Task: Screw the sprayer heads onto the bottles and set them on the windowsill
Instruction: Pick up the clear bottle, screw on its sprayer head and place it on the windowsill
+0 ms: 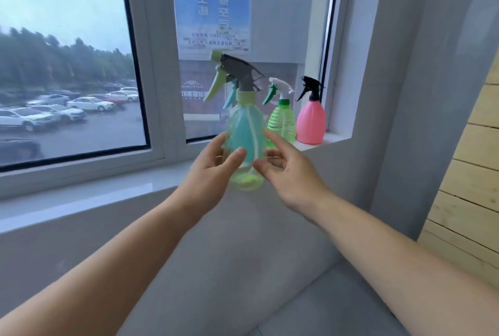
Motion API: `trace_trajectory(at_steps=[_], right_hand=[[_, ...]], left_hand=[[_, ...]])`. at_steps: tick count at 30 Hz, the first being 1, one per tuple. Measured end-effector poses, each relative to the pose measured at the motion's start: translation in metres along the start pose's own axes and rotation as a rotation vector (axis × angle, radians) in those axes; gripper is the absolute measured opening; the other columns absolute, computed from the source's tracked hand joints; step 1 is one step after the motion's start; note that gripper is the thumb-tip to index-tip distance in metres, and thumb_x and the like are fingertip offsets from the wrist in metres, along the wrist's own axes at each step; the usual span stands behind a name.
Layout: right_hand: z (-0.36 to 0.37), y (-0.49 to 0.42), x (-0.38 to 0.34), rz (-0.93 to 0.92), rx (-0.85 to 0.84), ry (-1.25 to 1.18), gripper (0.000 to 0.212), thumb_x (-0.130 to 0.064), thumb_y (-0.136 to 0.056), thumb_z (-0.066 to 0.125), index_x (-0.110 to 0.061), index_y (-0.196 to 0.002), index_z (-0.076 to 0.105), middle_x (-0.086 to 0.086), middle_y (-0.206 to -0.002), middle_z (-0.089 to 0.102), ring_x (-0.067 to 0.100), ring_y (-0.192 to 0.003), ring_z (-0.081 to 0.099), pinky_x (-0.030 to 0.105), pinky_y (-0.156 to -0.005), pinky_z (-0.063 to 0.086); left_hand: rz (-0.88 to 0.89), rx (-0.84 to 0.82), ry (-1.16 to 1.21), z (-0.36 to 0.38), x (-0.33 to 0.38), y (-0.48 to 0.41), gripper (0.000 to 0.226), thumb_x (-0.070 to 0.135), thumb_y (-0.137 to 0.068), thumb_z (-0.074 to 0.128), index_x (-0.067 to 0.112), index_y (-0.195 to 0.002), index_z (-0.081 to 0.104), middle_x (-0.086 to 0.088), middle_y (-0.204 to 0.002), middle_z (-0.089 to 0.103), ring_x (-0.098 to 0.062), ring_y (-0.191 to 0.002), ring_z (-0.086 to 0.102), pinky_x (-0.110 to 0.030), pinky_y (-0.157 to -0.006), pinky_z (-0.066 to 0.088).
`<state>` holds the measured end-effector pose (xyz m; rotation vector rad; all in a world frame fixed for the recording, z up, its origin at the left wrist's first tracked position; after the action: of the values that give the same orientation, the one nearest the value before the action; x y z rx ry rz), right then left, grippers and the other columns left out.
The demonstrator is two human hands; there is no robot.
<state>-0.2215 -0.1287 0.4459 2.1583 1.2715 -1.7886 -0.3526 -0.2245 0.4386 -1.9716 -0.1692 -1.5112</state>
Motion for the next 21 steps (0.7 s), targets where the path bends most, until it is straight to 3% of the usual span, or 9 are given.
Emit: trace_trajectory(at_steps=[3, 8, 11, 15, 21], right_hand=[[0.031, -0.030, -0.006, -0.016, 0.009, 0.024, 0.065, -0.027, -0.086, 0.070, -0.036, -0.144, 0.043, 0.000, -0.117, 0.060, 0.019, -0.107, 0.064, 0.039, -0.098, 0.052], [0.065, -0.055, -0.006, 0.006, -0.016, 0.028, 0.060, -0.019, -0.090, 0.066, -0.029, -0.145, 0.043, -0.006, -0.109, 0.063, 0.017, -0.107, 0.064, 0.035, -0.098, 0.051], [0.075, -0.065, -0.005, 0.028, -0.011, 0.036, 0.060, -0.019, -0.091, 0.065, -0.029, -0.145, 0.043, 0.001, -0.120, 0.064, 0.018, -0.109, 0.064, 0.032, -0.096, 0.051], [0.082, -0.076, 0.000, 0.025, -0.018, 0.067, 0.061, -0.018, -0.090, 0.065, -0.029, -0.146, 0.043, 0.003, -0.124, 0.066, 0.017, -0.110, 0.064, 0.034, -0.097, 0.052], [0.085, -0.085, 0.003, 0.020, -0.027, 0.070, 0.063, -0.019, -0.089, 0.067, -0.028, -0.146, 0.042, 0.001, -0.123, 0.066, 0.017, -0.108, 0.065, 0.033, -0.094, 0.053]], left_hand=[[-0.001, 0.083, -0.043, -0.032, 0.004, -0.014, 0.034, 0.018, -0.100, 0.062, 0.020, -0.134, 0.059, 0.001, -0.099, 0.075, 0.005, -0.073, 0.071, -0.009, -0.065, 0.052], [-0.057, 0.189, -0.107, -0.062, -0.005, -0.028, 0.025, 0.017, -0.097, 0.067, 0.034, -0.112, 0.057, 0.006, -0.093, 0.075, 0.012, -0.064, 0.069, -0.002, -0.054, 0.047], [-0.077, 0.230, -0.111, -0.072, -0.010, -0.036, 0.030, 0.022, -0.095, 0.070, 0.034, -0.118, 0.055, 0.009, -0.092, 0.073, 0.012, -0.065, 0.069, -0.002, -0.054, 0.046], [-0.075, 0.271, -0.121, -0.077, -0.015, -0.044, 0.043, 0.022, -0.093, 0.073, 0.025, -0.133, 0.059, -0.001, -0.105, 0.076, -0.006, -0.086, 0.073, -0.015, -0.069, 0.051], [-0.108, 0.272, -0.099, -0.084, -0.024, -0.053, 0.050, 0.027, -0.093, 0.073, 0.025, -0.141, 0.057, 0.002, -0.103, 0.077, -0.003, -0.077, 0.072, -0.007, -0.055, 0.047]])
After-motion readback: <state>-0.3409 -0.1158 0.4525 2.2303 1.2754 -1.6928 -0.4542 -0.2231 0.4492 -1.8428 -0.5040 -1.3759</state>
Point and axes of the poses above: each hand's wrist, its own y-axis away from the middle knuckle, its own z-axis out of the palm, x = y × z, the point moved 3 cm from there along -y, towards the middle knuckle
